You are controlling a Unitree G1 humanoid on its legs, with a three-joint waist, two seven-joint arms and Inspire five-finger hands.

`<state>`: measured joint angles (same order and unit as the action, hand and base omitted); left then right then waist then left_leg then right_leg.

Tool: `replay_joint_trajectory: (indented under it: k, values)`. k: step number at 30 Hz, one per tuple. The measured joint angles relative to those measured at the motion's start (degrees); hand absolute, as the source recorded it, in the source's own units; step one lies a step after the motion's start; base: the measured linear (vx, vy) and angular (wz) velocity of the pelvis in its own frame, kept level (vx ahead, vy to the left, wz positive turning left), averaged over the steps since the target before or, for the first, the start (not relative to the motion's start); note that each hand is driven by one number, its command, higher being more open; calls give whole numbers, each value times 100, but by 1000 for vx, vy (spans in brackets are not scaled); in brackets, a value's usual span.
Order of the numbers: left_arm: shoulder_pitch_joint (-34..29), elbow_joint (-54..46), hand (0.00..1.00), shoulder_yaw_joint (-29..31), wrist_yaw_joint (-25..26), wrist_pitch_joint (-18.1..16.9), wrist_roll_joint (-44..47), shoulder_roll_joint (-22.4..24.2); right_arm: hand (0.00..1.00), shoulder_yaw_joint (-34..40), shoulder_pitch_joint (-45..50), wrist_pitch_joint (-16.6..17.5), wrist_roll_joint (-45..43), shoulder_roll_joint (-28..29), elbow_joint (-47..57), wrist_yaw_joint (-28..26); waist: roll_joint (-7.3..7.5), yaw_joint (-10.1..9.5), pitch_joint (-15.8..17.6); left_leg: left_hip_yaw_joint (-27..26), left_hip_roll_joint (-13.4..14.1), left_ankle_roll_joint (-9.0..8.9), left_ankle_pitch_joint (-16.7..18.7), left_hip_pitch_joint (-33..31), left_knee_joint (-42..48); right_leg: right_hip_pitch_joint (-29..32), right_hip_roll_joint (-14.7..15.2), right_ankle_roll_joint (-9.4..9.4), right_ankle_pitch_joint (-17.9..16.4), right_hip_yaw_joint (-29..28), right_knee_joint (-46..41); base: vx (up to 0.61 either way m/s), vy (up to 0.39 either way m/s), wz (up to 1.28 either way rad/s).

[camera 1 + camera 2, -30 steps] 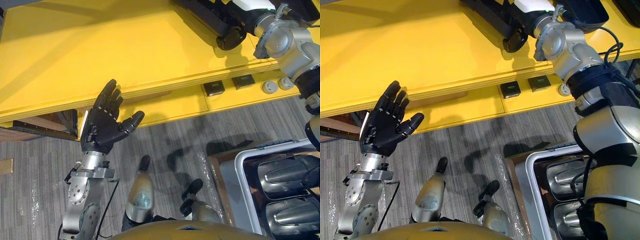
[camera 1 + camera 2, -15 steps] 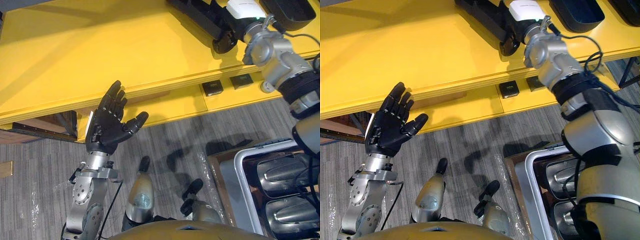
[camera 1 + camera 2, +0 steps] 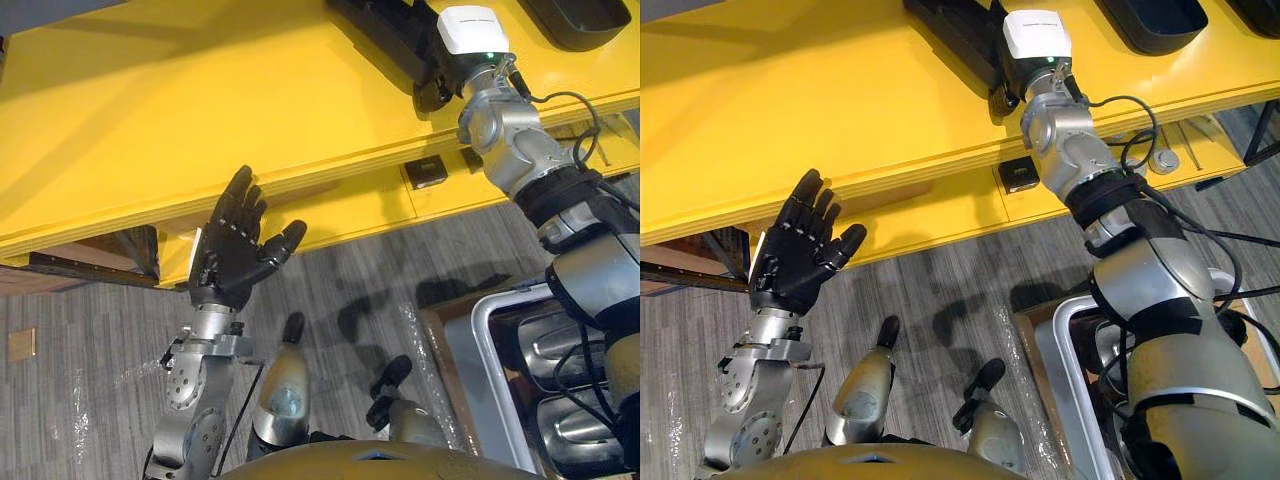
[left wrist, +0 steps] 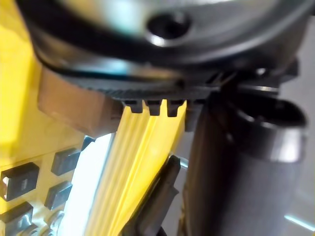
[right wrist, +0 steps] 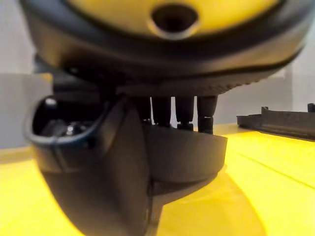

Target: Walk over and take three plastic housings, then place them on the shelf

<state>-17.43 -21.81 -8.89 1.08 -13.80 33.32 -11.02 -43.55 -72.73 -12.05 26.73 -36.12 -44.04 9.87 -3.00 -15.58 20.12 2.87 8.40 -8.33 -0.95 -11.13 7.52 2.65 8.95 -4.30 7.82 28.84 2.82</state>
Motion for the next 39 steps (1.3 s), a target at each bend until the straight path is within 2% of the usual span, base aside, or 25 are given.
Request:
replay_joint_trajectory:
  k: [4,10,15,18,21,29,33,39]
  values:
    - [-1,0,100,-60,33,0,0,97,0,166,86,-17,-2,56,2,217,-109,14,-6,-27,3,1,-17,3,-19,35,6,0,0,-60,-26,-7,5,-3]
    - [-17,1,100,-167,110,0,1,150,0,614,247,26,-22,61,57,630,-120,30,-2,-67,1,2,-58,27,-88,82,25,0,0,-78,-63,-7,5,-3]
    - [-93,134,100,-193,125,0,25,162,0,1222,274,288,-14,48,750,1212,-227,225,15,-100,-2,3,-57,26,-88,107,37,-1,0,-106,-75,-7,4,-3]
    - [-89,137,100,-198,122,0,25,161,0,1275,301,497,2,-2,1200,1219,-235,341,11,-114,8,3,-57,28,-89,117,29,-1,0,-127,-75,-9,0,-4]
    - [-51,136,100,-201,107,-1,25,161,0,1272,433,547,39,-36,1442,1160,-249,348,2,-116,11,3,-57,35,-89,114,27,-1,0,-130,-75,0,0,0]
    - [-75,238,100,-201,105,-3,20,152,0,739,660,626,460,-35,1464,520,-286,311,-20,-106,5,3,-56,31,-89,107,29,-1,0,-113,-77,0,0,0]
    - [-67,331,100,-207,110,-2,13,152,0,423,660,578,629,-35,1428,242,-304,310,-32,-95,5,4,-56,23,-89,107,28,-1,0,-102,-76,0,0,0]
    - [-64,330,100,-217,109,-2,12,152,0,253,651,388,682,-35,1149,204,-318,280,-40,-88,4,4,-57,18,-88,105,28,-1,0,-93,-74,0,0,0]
